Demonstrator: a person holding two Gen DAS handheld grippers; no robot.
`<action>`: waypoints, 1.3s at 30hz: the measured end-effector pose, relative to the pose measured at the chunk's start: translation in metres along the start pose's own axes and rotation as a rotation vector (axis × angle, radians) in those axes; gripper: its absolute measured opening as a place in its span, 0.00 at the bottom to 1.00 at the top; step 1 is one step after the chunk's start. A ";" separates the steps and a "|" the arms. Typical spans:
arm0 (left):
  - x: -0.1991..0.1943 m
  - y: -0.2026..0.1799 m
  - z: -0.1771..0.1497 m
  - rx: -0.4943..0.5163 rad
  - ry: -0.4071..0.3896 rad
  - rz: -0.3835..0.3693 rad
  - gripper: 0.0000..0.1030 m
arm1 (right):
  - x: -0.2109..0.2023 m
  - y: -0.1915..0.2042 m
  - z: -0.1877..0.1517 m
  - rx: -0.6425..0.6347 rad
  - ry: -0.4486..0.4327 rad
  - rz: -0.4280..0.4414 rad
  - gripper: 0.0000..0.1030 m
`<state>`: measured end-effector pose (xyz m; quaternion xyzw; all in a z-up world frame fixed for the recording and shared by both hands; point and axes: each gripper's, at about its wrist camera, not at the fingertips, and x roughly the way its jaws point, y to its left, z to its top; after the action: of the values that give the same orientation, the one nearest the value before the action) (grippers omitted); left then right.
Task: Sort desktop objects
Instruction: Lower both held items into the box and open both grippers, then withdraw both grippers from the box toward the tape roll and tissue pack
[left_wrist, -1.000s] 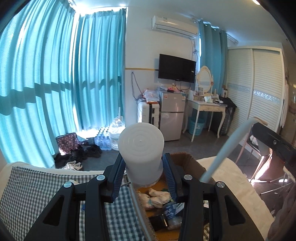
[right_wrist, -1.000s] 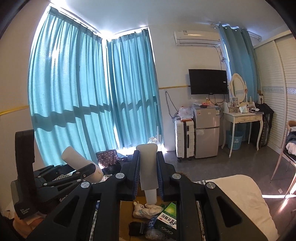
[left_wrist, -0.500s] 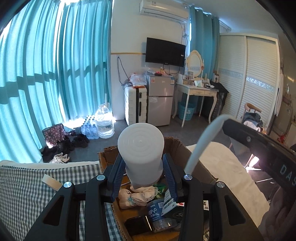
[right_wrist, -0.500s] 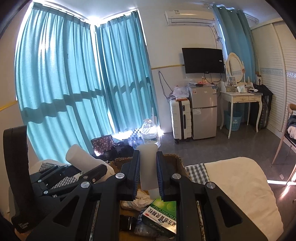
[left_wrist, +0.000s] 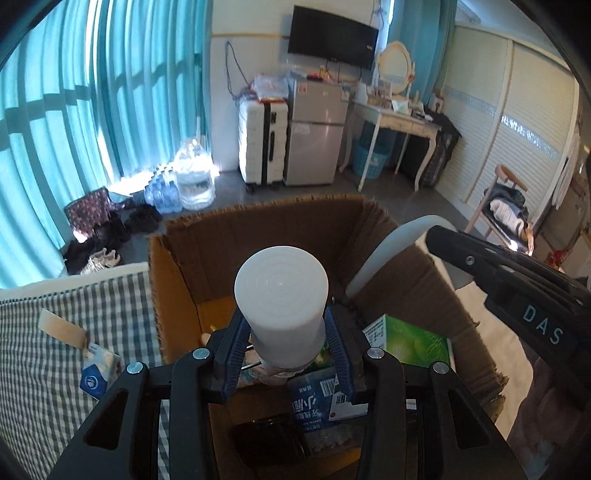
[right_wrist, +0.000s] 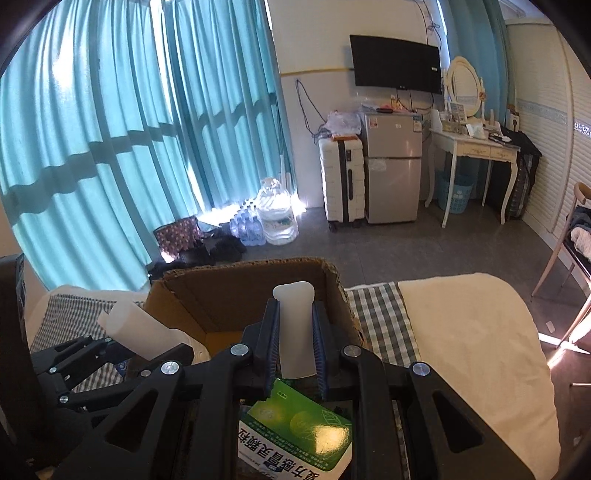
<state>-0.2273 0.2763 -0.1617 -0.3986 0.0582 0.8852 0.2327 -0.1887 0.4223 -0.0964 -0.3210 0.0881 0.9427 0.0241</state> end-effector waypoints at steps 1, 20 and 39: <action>0.004 0.000 -0.002 0.003 0.014 0.000 0.41 | 0.007 -0.001 -0.003 0.000 0.026 0.007 0.16; -0.028 0.011 0.000 0.005 -0.037 0.041 0.53 | 0.004 0.008 -0.010 -0.031 0.087 -0.074 0.36; -0.130 0.057 -0.007 -0.056 -0.248 0.096 0.82 | -0.052 0.060 0.005 -0.083 -0.103 -0.045 0.58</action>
<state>-0.1741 0.1763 -0.0760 -0.2893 0.0232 0.9390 0.1844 -0.1561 0.3650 -0.0517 -0.2745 0.0404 0.9600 0.0367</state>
